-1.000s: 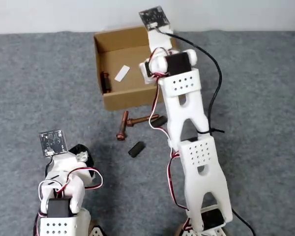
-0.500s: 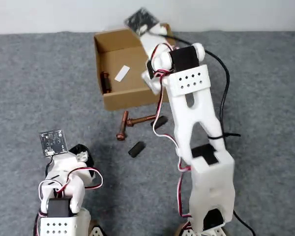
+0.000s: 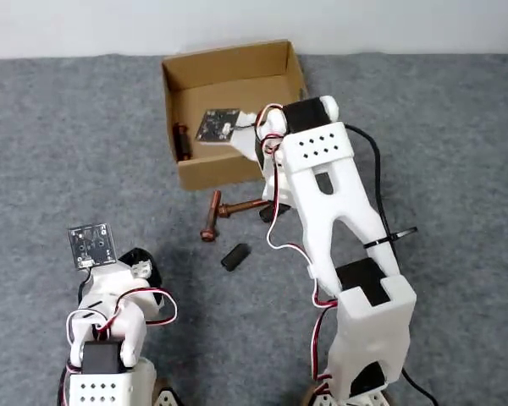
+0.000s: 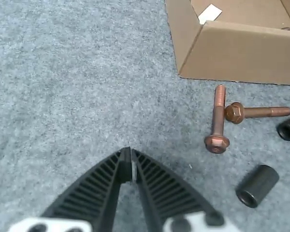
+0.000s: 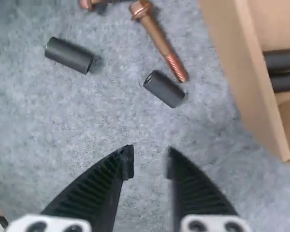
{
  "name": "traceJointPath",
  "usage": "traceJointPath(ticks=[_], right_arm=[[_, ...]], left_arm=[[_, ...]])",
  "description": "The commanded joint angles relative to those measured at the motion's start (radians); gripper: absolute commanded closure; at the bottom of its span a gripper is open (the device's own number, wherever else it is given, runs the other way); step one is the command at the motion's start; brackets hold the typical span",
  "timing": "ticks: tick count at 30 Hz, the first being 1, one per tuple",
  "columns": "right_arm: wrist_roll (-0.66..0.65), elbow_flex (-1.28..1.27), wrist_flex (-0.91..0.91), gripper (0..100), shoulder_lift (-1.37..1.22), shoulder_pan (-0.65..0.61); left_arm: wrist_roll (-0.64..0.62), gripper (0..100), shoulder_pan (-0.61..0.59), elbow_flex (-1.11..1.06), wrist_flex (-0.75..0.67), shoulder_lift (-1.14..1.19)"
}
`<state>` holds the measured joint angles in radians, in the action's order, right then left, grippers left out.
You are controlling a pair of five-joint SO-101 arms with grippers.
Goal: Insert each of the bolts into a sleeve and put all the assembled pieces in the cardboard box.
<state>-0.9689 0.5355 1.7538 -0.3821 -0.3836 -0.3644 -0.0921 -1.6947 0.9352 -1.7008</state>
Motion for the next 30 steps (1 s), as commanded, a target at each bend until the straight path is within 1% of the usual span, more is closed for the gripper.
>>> traceJointPath(ticks=[1, 3, 5, 7, 9, 14, 20, 30], right_arm=[[-0.032, 0.006, 0.036, 80.9, -0.021, -0.004], [-0.046, 0.006, 0.033, 80.7, -0.048, -0.019], [-0.097, 0.006, 0.022, 80.7, -0.074, -0.03], [-0.12, 0.006, -0.013, 80.7, -0.101, -0.033], [-0.123, 0.006, -0.051, 80.7, -0.133, -0.033], [-0.123, 0.006, -0.076, 80.7, -0.209, -0.03], [-0.123, 0.008, -0.199, 80.8, -0.278, -0.013], [-0.12, 0.008, -0.211, 80.9, -0.383, -0.025]], left_arm=[[-0.011, 99, -0.006, 0.005, 0.008, -0.003], [-0.011, 99, -0.006, 0.005, 0.008, -0.003], [-0.011, 99, -0.006, 0.005, 0.008, -0.003], [-0.011, 99, -0.006, 0.005, 0.008, -0.003], [-0.011, 99, -0.006, 0.005, 0.008, -0.003], [-0.011, 99, -0.006, 0.005, 0.008, -0.003], [-0.011, 99, -0.008, 0.005, 0.008, -0.003], [-0.012, 99, -0.008, 0.005, 0.008, -0.003]])
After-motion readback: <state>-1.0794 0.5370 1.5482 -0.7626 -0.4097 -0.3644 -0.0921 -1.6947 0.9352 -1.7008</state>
